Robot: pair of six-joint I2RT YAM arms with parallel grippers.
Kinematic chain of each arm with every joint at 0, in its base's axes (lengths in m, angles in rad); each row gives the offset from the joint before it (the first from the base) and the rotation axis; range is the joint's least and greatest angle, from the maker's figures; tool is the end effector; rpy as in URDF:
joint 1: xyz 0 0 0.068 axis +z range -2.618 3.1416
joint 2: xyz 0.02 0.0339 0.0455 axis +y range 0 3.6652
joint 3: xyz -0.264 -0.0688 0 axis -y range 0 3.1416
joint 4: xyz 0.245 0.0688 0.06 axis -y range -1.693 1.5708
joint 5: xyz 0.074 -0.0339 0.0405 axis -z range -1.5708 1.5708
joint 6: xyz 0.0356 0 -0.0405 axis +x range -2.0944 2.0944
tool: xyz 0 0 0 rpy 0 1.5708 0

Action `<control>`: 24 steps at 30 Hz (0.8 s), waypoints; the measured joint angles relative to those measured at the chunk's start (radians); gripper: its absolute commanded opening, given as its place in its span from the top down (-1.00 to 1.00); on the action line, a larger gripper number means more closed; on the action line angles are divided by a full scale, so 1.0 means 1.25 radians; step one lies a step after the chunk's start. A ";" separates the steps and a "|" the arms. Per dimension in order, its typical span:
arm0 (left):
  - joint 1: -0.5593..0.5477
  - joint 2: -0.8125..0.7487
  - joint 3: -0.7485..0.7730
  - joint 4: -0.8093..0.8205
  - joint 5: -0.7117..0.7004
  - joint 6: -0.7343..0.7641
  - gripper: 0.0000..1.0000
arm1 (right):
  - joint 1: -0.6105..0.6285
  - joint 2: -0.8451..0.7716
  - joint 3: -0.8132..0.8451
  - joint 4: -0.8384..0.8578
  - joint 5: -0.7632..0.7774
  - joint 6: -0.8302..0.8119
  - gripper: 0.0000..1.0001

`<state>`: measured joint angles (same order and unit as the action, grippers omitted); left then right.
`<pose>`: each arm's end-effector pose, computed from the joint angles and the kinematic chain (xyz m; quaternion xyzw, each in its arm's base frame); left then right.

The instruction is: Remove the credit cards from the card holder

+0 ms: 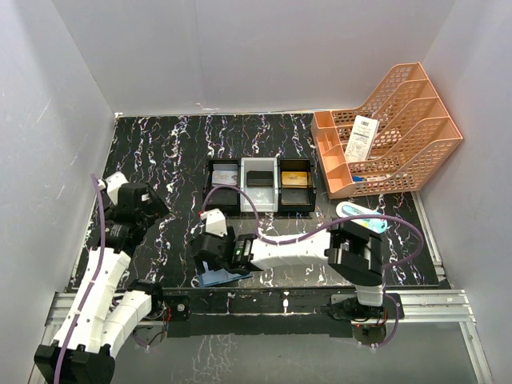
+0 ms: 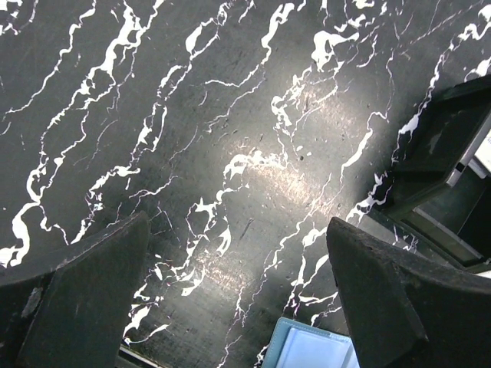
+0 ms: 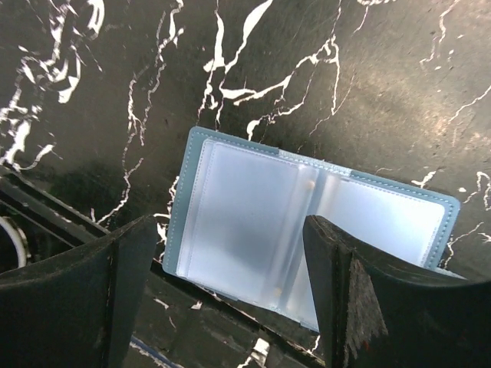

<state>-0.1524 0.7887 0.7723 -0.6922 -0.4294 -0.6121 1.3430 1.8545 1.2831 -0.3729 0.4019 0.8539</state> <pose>0.1610 -0.0097 0.2875 -0.2889 0.8440 0.0273 0.4510 0.1028 0.3817 0.1984 -0.1660 0.9194 0.1825 0.3065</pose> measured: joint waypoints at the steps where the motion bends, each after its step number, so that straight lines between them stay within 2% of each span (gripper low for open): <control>1: 0.000 -0.009 0.000 -0.002 -0.007 -0.003 -0.97 | 0.004 0.013 0.009 -0.005 0.001 0.000 -0.51; 6: 0.000 -0.042 0.002 -0.011 -0.035 -0.013 -0.97 | 0.009 0.072 0.052 -0.053 0.010 -0.001 -0.51; 15: 0.001 -0.025 0.003 -0.016 -0.039 -0.013 -0.97 | 0.011 0.137 0.119 -0.113 0.015 -0.005 -0.52; 20: 0.001 -0.025 0.003 -0.016 -0.039 -0.013 -0.97 | 0.016 0.171 0.166 -0.161 0.037 -0.004 -0.42; 24: 0.001 -0.025 0.003 -0.015 -0.037 -0.013 -0.97 | 0.024 0.198 0.204 -0.205 0.066 0.009 -0.25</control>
<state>-0.1516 0.7574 0.7761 -0.7113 -0.4759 -0.6285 1.3735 2.1021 1.5383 -0.6292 0.4839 0.8654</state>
